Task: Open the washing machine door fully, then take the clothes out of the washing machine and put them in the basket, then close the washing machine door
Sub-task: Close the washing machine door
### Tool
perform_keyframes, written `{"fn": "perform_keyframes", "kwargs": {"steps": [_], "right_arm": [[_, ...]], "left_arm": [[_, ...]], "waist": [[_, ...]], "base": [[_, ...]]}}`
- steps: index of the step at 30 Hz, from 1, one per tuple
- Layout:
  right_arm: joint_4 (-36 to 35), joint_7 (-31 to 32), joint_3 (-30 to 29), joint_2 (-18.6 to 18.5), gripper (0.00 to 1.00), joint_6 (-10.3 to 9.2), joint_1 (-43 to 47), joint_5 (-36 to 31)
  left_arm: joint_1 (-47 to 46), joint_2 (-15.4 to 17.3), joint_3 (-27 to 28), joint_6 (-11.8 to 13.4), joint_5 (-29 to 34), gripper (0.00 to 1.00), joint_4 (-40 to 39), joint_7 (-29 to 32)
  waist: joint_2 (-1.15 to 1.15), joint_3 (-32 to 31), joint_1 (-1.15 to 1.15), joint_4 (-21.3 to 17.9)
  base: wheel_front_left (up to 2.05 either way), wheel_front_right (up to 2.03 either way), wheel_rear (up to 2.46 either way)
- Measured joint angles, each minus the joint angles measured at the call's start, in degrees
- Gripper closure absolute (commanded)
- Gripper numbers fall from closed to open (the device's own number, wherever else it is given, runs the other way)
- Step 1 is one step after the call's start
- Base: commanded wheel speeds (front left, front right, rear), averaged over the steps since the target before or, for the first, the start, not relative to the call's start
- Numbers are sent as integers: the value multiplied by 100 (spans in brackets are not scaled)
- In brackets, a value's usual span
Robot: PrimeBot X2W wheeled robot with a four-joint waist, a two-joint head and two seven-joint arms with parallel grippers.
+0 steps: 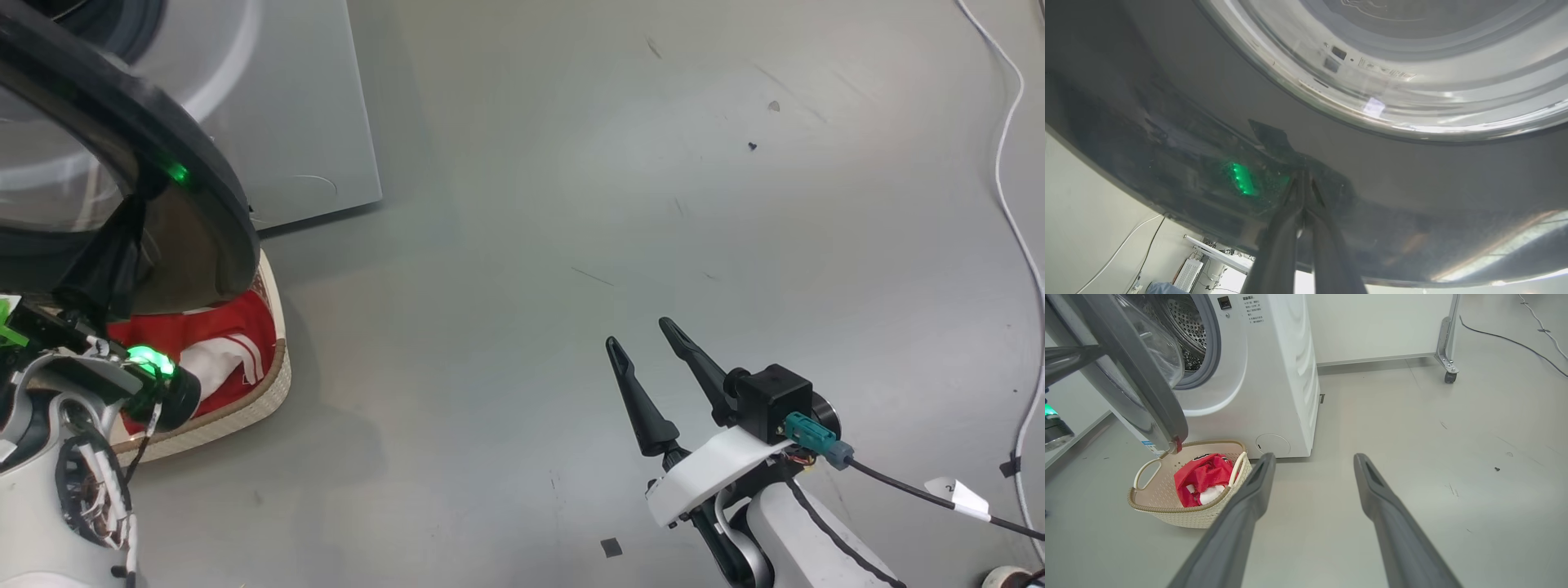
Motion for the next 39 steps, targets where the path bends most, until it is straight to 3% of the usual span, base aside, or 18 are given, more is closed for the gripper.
{"fn": "perform_keyframes", "kwargs": {"steps": [12,21,27,32,39], "right_arm": [[-38,0,-123,10,0,0,-1,3],[-68,0,-426,18,0,0,4,2],[-252,-1,-680,18,0,0,14,0],[-375,-1,-833,-60,0,0,50,-13],[-563,-1,-1106,-264,0,0,140,-78]], "left_arm": [[-282,-8,-292,-327,-227,100,252,-662],[-259,-4,-769,-644,-397,100,502,-750],[211,-18,-1474,-1025,278,100,491,-591],[754,31,-2102,-1263,1395,100,453,-614],[1086,598,-2803,-1363,3019,100,207,-1201]], "waist": [[0,58,0,-178],[0,-67,0,-63],[0,-231,0,110],[0,-393,0,313],[0,-599,0,718]], "base": [[0,0,0],[0,0,0],[0,0,0],[0,0,0],[0,0,0]]}}
